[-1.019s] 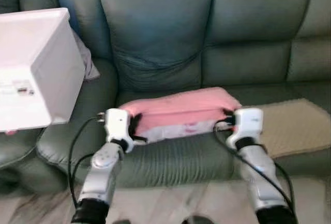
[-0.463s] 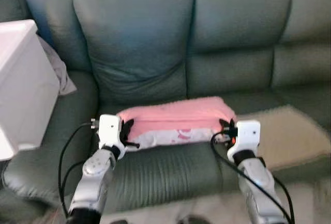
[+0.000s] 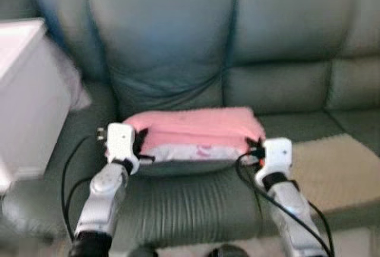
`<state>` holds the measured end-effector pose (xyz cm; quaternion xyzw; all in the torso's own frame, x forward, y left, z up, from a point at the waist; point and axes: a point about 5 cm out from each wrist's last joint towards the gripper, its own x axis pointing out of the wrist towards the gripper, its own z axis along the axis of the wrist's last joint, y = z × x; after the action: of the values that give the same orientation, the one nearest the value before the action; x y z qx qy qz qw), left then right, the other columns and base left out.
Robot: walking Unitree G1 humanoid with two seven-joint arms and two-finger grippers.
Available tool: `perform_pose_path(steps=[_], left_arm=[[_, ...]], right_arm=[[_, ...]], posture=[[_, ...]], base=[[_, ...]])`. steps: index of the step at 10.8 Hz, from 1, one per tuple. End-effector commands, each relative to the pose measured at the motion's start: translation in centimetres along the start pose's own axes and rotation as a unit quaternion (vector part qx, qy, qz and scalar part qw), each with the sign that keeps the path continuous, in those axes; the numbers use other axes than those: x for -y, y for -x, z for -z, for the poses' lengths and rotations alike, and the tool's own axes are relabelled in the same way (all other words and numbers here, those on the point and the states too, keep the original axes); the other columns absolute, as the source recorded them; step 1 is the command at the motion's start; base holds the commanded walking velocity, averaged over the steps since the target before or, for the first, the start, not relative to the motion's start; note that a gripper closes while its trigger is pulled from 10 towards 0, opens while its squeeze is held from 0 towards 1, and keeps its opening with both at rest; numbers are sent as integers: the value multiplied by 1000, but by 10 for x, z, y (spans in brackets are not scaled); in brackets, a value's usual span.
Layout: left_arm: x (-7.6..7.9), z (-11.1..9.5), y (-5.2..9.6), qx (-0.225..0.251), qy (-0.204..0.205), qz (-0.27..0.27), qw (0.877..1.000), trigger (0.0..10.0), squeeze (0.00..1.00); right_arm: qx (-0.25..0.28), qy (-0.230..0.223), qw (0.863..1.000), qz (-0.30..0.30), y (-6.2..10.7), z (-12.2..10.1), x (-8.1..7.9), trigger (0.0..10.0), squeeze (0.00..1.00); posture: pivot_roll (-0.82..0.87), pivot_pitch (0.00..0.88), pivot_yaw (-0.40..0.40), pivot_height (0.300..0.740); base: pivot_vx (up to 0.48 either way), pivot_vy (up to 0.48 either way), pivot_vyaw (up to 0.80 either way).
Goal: Move the pillow to the sofa
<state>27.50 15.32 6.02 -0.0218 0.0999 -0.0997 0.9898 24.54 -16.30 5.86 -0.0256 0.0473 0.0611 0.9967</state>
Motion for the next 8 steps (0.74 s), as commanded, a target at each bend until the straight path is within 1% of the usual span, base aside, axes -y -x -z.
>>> perform_pose_path(steps=[1,2,6,8], left_arm=[[-21,-3,6,4,-9,-44,999,10000,0],[-21,-3,6,4,-10,-44,999,10000,0],[-21,-3,6,1,-15,-47,999,10000,0],[-17,-1,4,-6,-22,-36,999,10000,0]], right_arm=[[15,-5,1000,27,-1,-6,5,10000,0],[15,-7,999,28,-2,-7,5,10000,0],[16,-12,999,33,-5,-8,7,10000,0],[15,-14,999,37,-5,-7,7,10000,0]], posture=[[-26,0,-4,740],[-27,0,-4,740],[-21,0,-10,740],[-25,0,-3,740]], base=[[0,0,800],[0,0,431],[0,0,0],[0,0,0]])
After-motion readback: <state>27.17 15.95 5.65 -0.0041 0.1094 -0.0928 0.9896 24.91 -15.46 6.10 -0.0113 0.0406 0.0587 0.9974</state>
